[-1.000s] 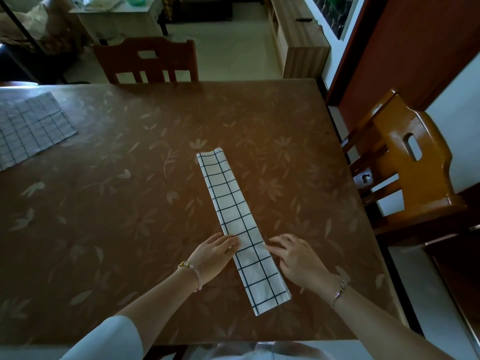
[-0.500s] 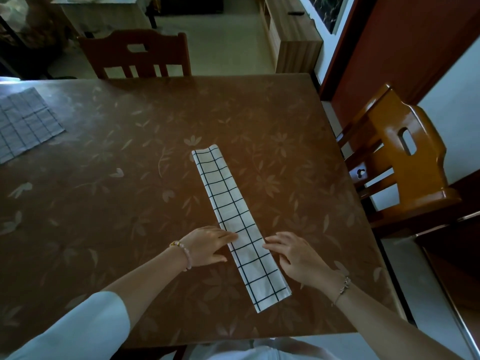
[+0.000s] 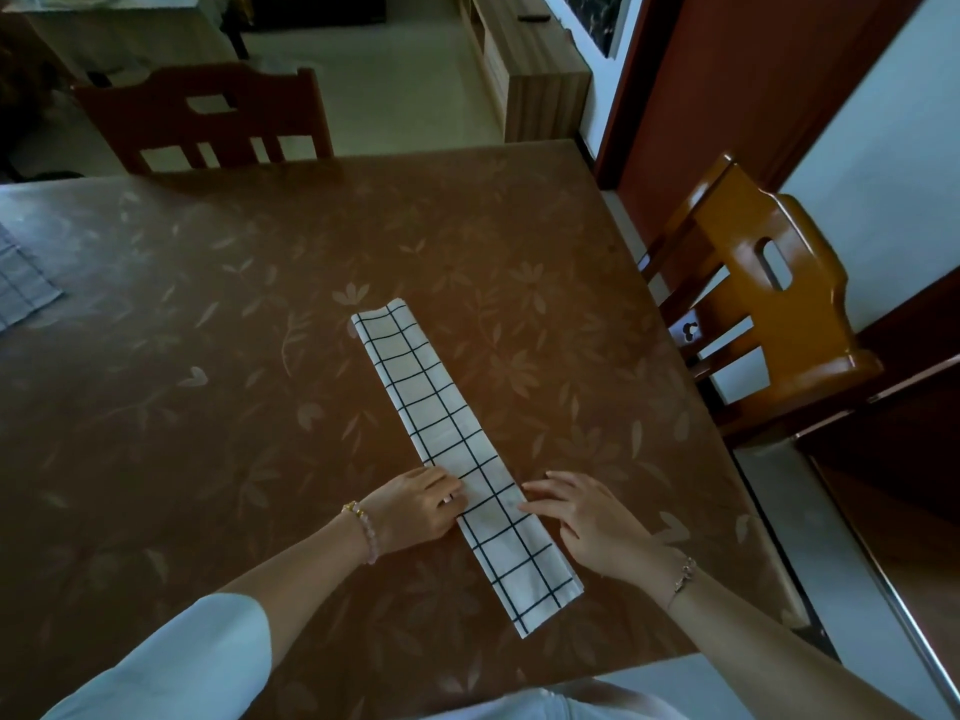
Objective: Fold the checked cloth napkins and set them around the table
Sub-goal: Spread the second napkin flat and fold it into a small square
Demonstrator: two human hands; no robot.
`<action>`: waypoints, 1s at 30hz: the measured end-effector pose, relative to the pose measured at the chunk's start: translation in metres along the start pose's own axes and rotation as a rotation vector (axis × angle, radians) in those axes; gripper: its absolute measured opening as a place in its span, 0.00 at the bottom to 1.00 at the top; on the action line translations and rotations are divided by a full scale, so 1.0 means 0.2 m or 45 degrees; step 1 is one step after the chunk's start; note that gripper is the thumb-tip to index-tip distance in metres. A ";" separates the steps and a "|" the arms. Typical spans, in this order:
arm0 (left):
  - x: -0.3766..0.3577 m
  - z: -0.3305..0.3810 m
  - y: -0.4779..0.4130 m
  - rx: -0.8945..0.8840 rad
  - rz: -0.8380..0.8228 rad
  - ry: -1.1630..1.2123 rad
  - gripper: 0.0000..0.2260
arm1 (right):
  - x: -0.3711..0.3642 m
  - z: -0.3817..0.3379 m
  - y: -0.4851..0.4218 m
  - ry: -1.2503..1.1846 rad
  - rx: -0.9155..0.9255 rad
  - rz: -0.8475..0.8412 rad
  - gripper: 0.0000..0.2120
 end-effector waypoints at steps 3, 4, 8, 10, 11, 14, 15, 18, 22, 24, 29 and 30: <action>-0.01 0.01 0.00 0.015 0.046 0.006 0.09 | 0.01 0.00 0.01 -0.017 0.003 0.007 0.29; -0.01 0.01 0.01 0.030 0.043 0.018 0.09 | 0.01 0.00 0.01 -0.025 0.001 0.003 0.29; -0.02 0.02 0.03 0.224 0.050 0.181 0.07 | 0.02 0.01 -0.02 -0.176 -0.066 0.036 0.27; 0.01 0.04 0.02 0.416 0.057 0.320 0.10 | 0.04 0.03 -0.02 -0.285 -0.123 0.086 0.28; 0.02 0.05 0.02 0.535 0.065 0.406 0.10 | 0.05 0.04 -0.02 -0.331 -0.146 0.112 0.28; 0.04 0.04 0.02 0.908 0.141 0.726 0.08 | 0.09 0.07 -0.02 -0.448 -0.194 0.160 0.28; 0.05 0.04 0.01 1.008 0.150 0.826 0.09 | 0.11 0.07 -0.02 -0.471 -0.204 0.148 0.28; 0.09 0.04 -0.01 1.180 0.200 1.042 0.08 | 0.14 0.02 -0.06 -0.464 -0.176 0.070 0.30; 0.08 -0.01 -0.01 1.402 0.177 1.199 0.06 | 0.17 -0.10 -0.20 -0.491 -0.064 0.122 0.25; 0.10 -0.05 -0.01 1.533 0.186 1.280 0.07 | 0.19 -0.16 -0.29 -0.609 -0.030 0.229 0.21; 0.19 -0.09 -0.04 1.689 0.499 1.686 0.04 | 0.31 -0.30 -0.51 -1.049 -0.165 0.291 0.05; 0.20 -0.11 -0.03 1.726 0.551 1.716 0.04 | 0.33 -0.31 -0.56 -1.094 -0.187 0.307 0.05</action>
Point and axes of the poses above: each hand's wrist, its own y-axis away from the middle knuckle, its own x-axis out of the back of the hand, z = x × y, the point moved 1 cm from there along -y, towards the middle knuckle
